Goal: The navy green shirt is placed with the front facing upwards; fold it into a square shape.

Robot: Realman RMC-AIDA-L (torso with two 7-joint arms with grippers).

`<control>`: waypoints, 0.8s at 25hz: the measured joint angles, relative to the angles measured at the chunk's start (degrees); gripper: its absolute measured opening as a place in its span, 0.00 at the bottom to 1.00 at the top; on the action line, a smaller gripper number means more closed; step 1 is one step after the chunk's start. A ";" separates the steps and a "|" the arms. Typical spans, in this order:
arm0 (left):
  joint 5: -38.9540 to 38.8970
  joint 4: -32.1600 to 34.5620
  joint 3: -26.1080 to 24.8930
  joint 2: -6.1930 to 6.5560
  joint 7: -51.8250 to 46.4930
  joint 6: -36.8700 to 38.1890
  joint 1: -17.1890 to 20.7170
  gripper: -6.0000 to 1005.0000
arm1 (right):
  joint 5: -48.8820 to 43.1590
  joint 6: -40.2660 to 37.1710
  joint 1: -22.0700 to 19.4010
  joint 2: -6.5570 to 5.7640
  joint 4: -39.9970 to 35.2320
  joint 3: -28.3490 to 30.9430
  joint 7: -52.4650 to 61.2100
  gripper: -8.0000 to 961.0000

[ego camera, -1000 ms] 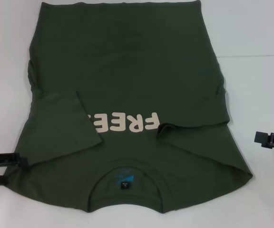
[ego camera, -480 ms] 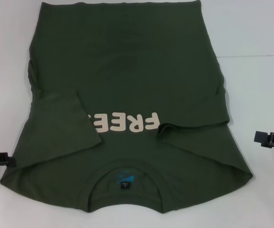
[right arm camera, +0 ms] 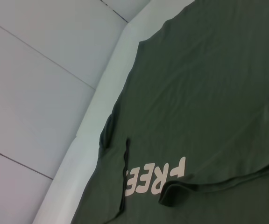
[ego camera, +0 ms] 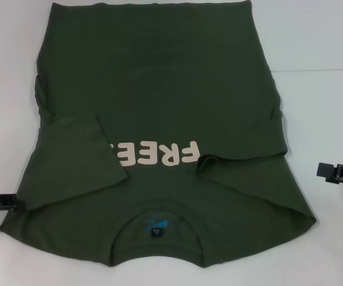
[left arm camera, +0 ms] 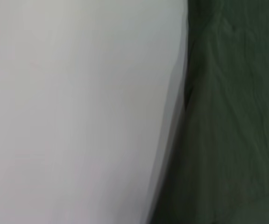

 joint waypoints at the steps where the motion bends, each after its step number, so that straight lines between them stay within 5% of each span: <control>1: 0.00 -0.11 0.00 0.00 0.00 -0.05 0.00 0.94 | 0.00 0.01 0.06 0.01 0.02 0.00 0.00 0.79; 20: 0.20 -1.01 -0.01 -0.04 0.25 -1.03 -0.49 0.94 | 0.00 0.04 0.16 0.43 0.05 0.00 0.00 0.79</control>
